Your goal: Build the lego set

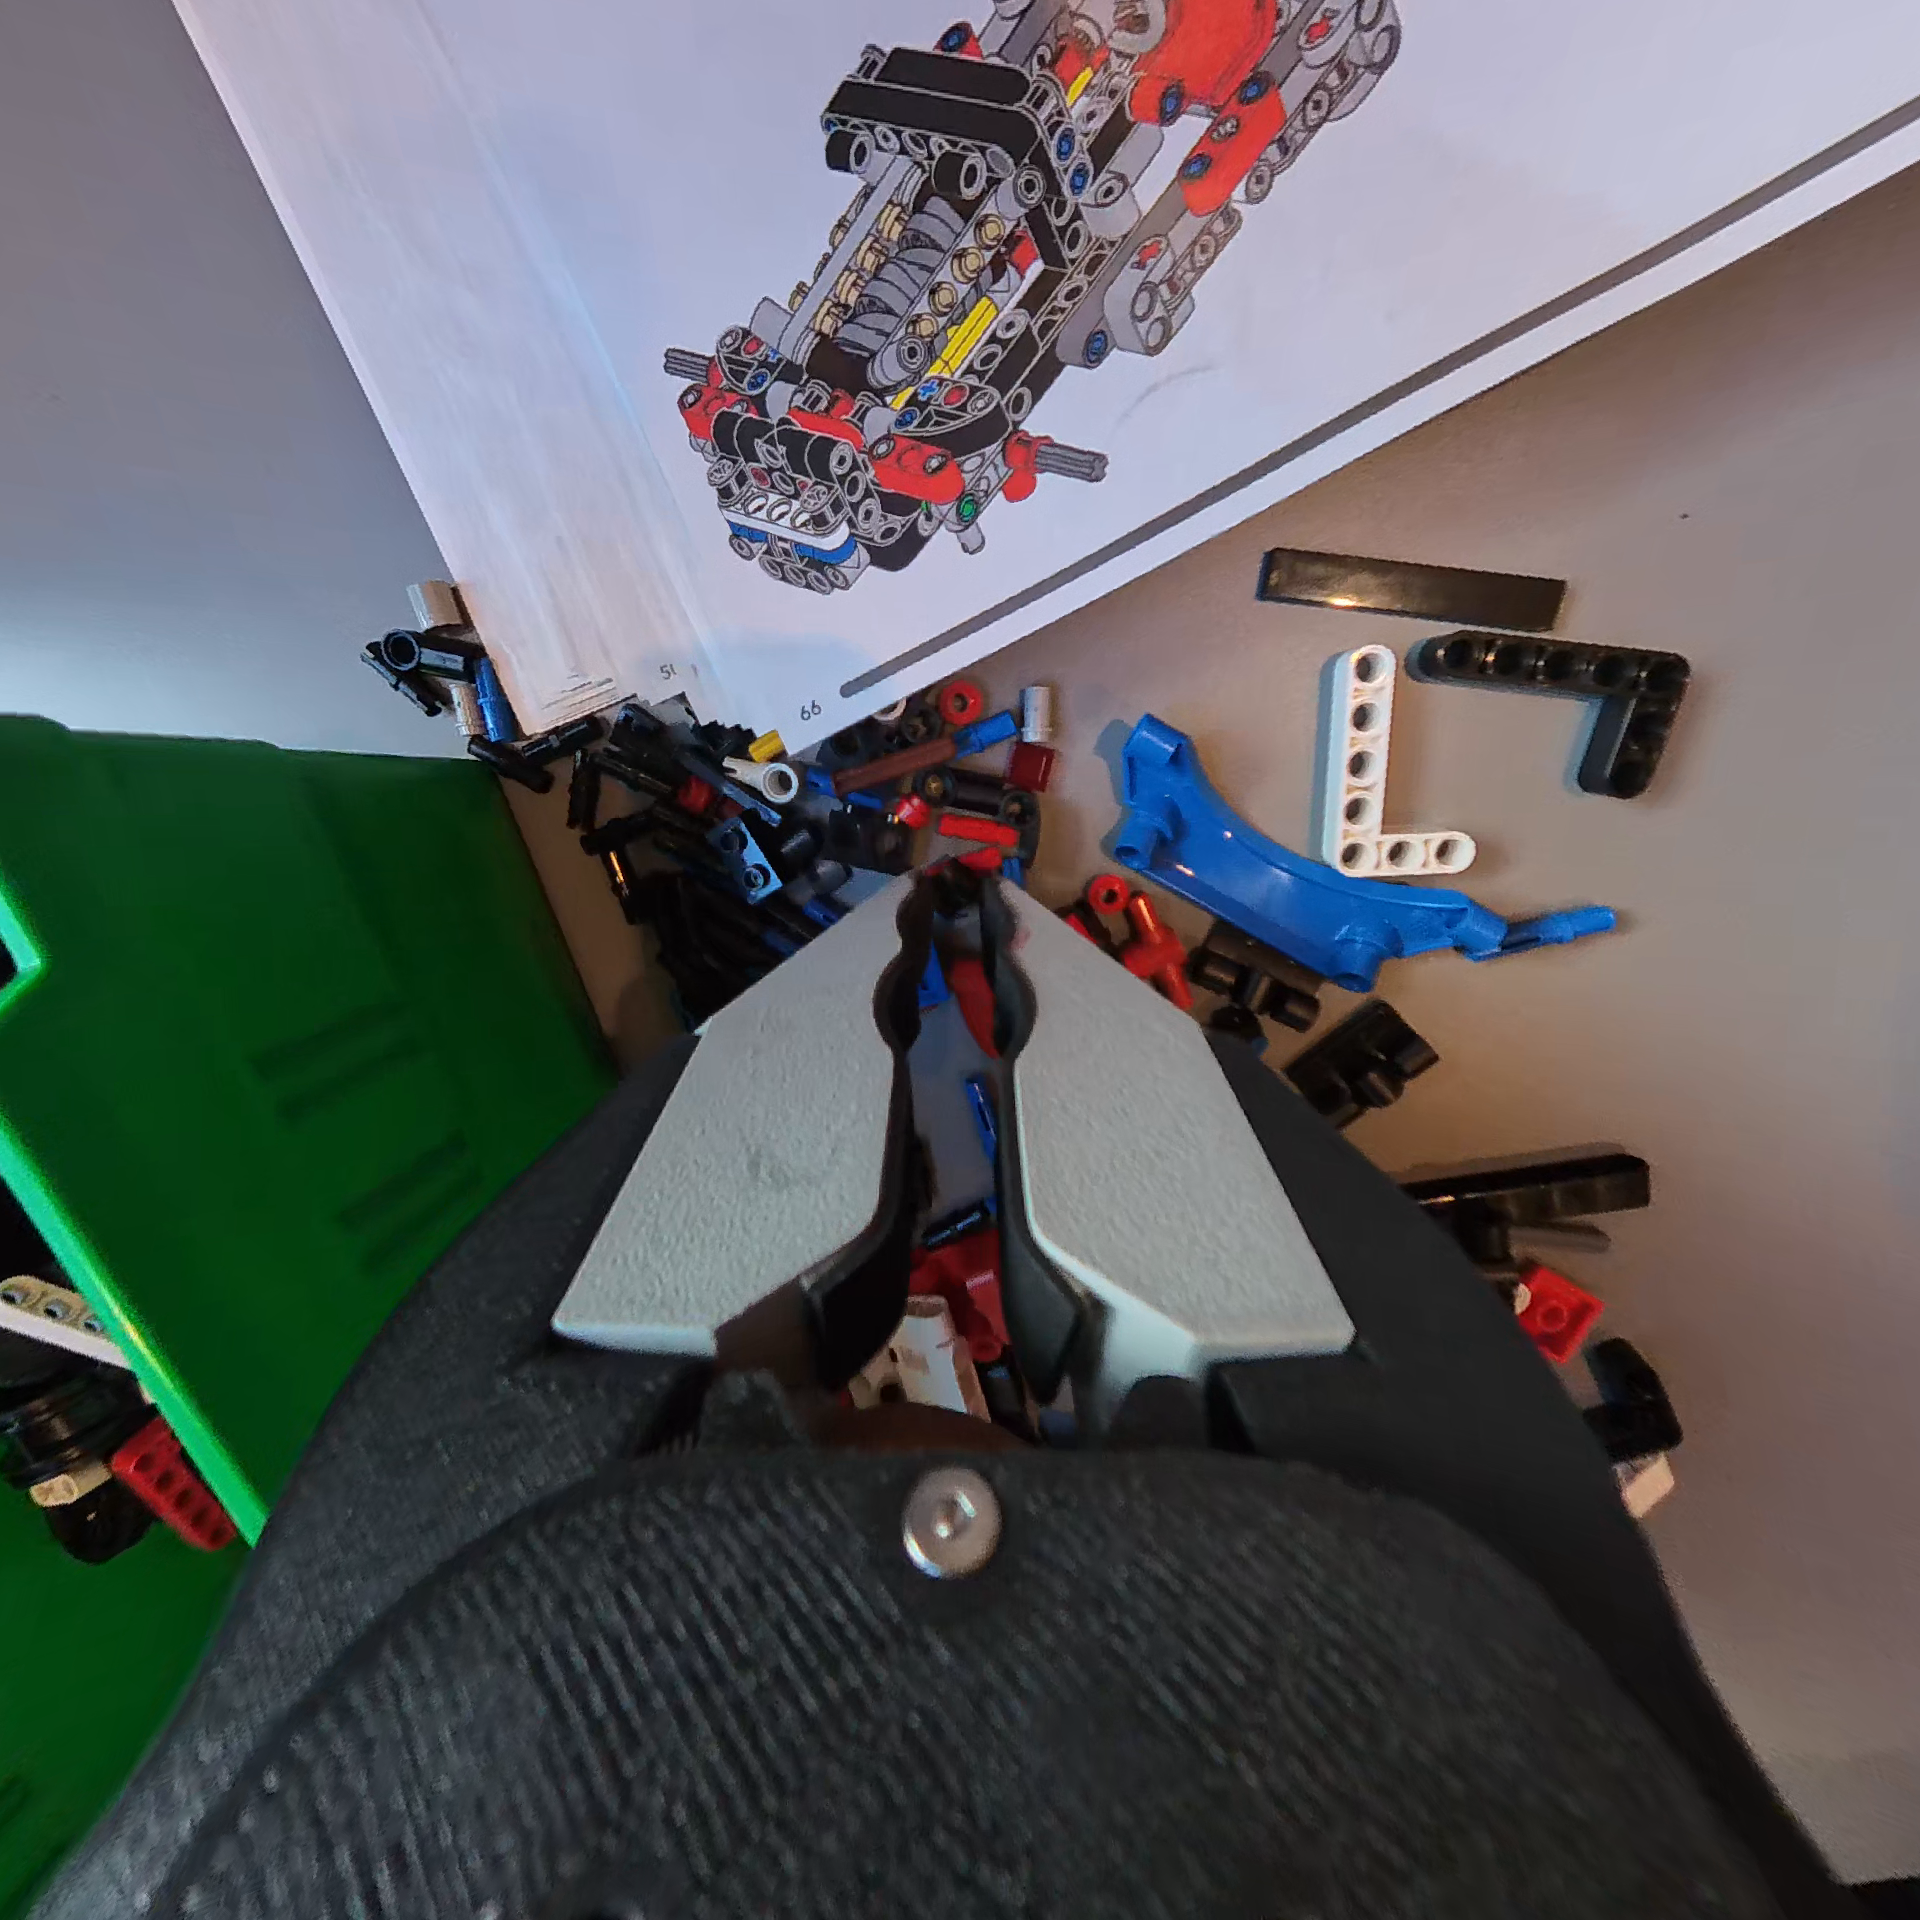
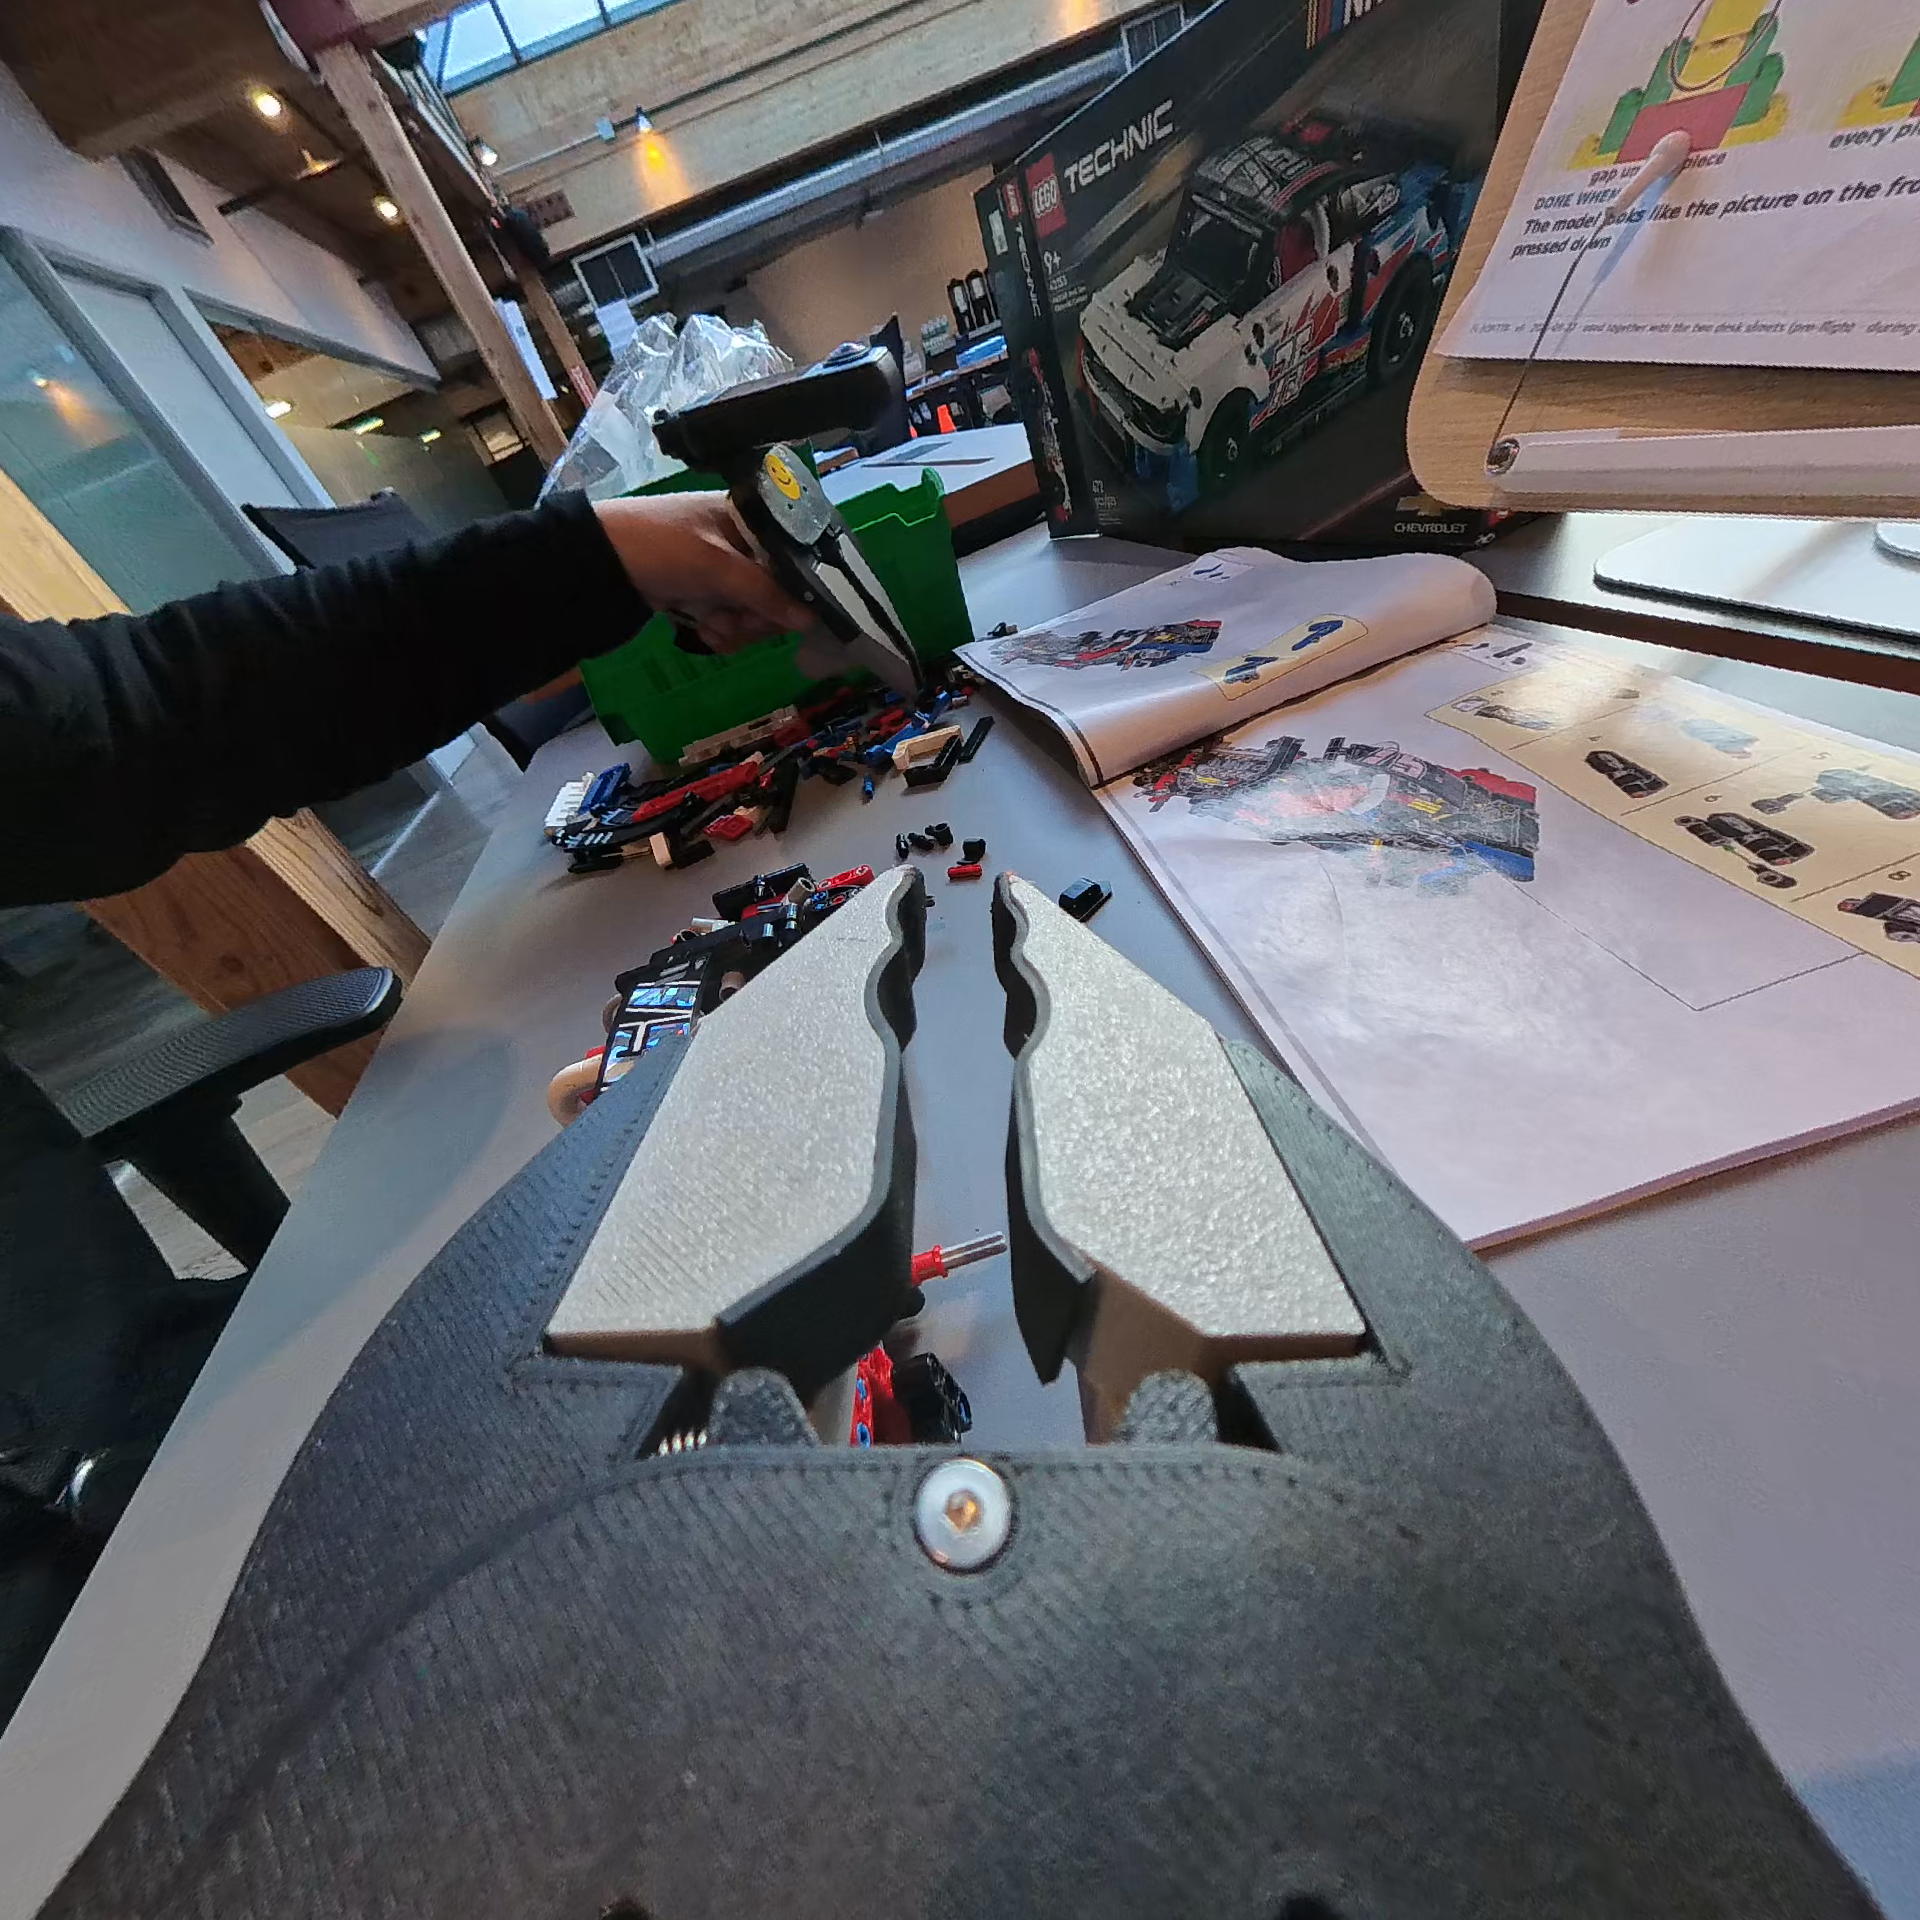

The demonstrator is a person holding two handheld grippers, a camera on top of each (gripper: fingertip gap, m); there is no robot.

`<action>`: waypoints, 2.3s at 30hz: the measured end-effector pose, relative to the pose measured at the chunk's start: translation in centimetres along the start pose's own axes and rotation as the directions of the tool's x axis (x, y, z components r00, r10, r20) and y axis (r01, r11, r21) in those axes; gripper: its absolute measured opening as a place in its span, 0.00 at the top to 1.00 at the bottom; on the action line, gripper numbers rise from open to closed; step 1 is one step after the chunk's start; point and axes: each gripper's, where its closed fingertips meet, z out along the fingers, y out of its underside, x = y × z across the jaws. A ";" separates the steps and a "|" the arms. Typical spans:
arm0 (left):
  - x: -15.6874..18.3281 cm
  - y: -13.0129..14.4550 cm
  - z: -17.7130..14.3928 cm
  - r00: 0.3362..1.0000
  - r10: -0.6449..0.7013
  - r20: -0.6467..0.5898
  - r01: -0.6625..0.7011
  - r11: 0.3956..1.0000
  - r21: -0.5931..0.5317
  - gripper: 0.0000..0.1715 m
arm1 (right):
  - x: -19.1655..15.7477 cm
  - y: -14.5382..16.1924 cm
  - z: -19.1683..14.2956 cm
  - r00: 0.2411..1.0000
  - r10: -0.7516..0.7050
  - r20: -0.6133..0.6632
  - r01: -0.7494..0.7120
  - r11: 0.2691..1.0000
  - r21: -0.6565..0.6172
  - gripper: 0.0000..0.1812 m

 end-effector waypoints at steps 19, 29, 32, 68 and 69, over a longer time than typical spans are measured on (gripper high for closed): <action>14.7 -6.4 -5.2 0.937 0.242 -0.253 -0.183 0.955 0.235 0.97 | 0.0 0.1 0.1 1.000 0.002 0.002 -0.002 1.000 -0.003 0.95; 21.3 -10.6 -4.4 0.921 0.260 -0.290 -0.122 0.900 0.419 0.97 | -0.4 0.1 -0.1 1.000 0.006 0.015 -0.006 1.000 0.001 0.95; 21.8 -11.4 -5.4 0.931 0.229 -0.284 -0.037 0.833 0.552 1.00 | -0.5 0.1 -0.1 1.000 0.010 0.024 -0.010 1.000 0.002 0.95; 18.9 -6.1 -6.6 0.979 0.203 0.021 -0.143 0.609 0.780 1.00 | 9.4 6.1 9.6 0.978 -0.073 -0.194 -0.062 0.790 -0.610 1.00; 18.8 -6.1 -6.8 0.980 0.197 0.019 -0.136 0.604 0.786 1.00 | 8.4 6.2 10.0 0.989 -0.046 -0.140 -0.049 0.792 -0.608 1.00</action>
